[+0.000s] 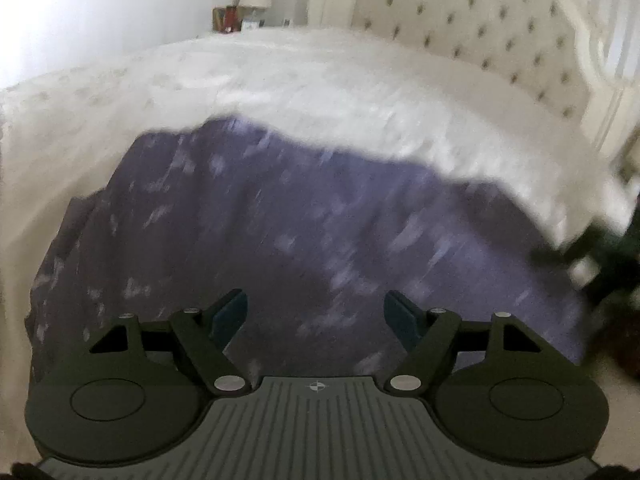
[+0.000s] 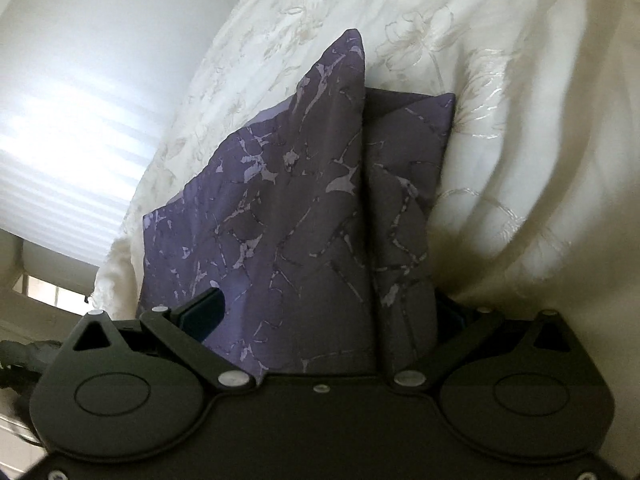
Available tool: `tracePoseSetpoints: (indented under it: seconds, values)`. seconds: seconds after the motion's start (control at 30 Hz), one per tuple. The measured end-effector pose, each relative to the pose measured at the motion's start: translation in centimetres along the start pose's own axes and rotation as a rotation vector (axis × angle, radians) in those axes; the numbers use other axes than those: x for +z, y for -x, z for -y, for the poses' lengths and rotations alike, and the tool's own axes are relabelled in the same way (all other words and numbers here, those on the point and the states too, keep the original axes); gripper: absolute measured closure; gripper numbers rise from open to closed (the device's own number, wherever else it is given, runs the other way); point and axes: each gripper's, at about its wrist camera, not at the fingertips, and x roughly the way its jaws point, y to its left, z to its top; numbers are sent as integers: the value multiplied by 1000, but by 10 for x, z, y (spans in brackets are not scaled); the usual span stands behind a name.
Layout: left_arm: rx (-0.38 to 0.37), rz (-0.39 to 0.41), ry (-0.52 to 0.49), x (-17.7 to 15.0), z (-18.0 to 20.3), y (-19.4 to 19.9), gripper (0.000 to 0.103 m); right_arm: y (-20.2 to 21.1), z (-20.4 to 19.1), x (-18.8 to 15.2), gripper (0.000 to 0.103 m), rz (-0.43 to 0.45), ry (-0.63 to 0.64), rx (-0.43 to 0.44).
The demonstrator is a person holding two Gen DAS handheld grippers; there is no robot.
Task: Fold large clothes
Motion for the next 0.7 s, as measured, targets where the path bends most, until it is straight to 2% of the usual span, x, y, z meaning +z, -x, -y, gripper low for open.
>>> tracePoseSetpoints:
  seconds: [0.1, 0.17, 0.23, 0.27, 0.33, 0.37, 0.43, 0.53, 0.63, 0.7]
  values:
    - [-55, 31, -23, 23, 14, 5, 30, -3, 1, 1, 0, 5, 4, -1]
    - [-82, 42, -35, 38, 22, -3, 38, -3, 1, -1, 0, 9, 4, 0]
    - [-108, 37, -25, 50, 28, -18, 53, -3, 2, -2, 0, 11, 6, -1]
    - [-121, 31, -7, 55, 30, -28, 57, -3, 1, -3, 0, 12, 9, -2]
    - [-139, 6, 42, 63, 30, -48, 74, -5, 1, -2, 0, 11, 14, -3]
    - [-144, -15, 69, 66, 29, -61, 77, -5, 1, -2, 0, 12, 16, -4]
    - [-124, -41, 96, 68, 30, -81, 79, -6, 1, -2, 0, 12, 20, -4]
    - [-51, -80, 93, 65, 29, -107, 81, -6, 1, -1, 0, 11, 24, -1]
    - [-24, -130, 132, 59, 22, -130, 88, -5, 3, 0, 0, 10, 26, 3]
    - [-27, -131, 156, 56, 17, -137, 88, -5, 5, 1, 0, 9, 28, 9]
